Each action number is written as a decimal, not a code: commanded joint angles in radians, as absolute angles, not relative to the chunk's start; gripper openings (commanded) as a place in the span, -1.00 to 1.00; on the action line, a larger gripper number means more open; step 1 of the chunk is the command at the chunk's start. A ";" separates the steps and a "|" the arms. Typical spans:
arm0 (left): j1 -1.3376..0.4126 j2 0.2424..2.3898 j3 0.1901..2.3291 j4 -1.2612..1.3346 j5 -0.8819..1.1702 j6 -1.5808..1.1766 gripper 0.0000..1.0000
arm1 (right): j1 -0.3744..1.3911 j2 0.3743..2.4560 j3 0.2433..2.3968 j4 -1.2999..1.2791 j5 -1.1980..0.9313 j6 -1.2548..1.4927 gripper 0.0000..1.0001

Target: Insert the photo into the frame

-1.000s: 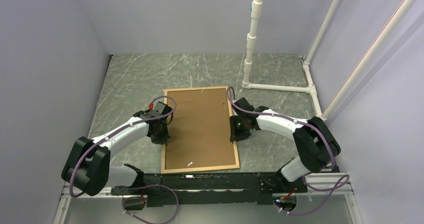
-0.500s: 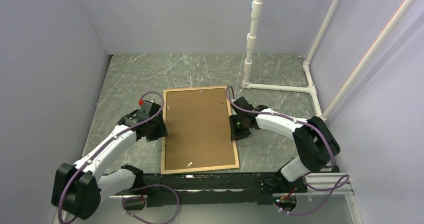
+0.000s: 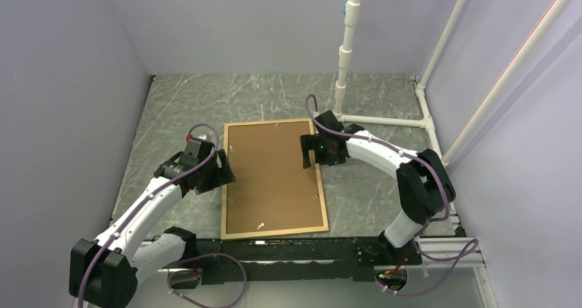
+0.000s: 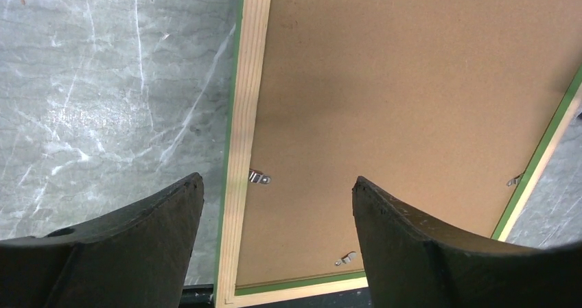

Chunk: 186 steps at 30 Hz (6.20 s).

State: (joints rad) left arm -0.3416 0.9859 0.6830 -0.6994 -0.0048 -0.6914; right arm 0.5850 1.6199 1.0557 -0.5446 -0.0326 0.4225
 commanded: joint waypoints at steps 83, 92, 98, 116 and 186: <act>-0.334 1.102 0.554 -0.527 -0.174 -0.839 0.22 | 0.599 2.339 2.129 -0.755 0.127 0.382 0.94; -0.334 1.236 0.533 -0.457 -0.167 -0.841 -0.19 | 0.615 2.419 2.203 -0.760 0.173 0.384 0.93; -0.334 1.276 0.533 -0.454 -0.168 -0.837 -0.53 | 0.616 2.463 2.231 -0.749 0.196 0.399 0.89; -0.334 1.290 0.539 -0.470 -0.173 -0.823 -0.83 | 0.647 2.516 2.218 -0.740 0.373 0.345 0.48; -0.334 1.332 0.561 -0.450 -0.095 -0.782 -0.81 | 0.484 1.943 1.407 -0.534 0.038 0.366 0.85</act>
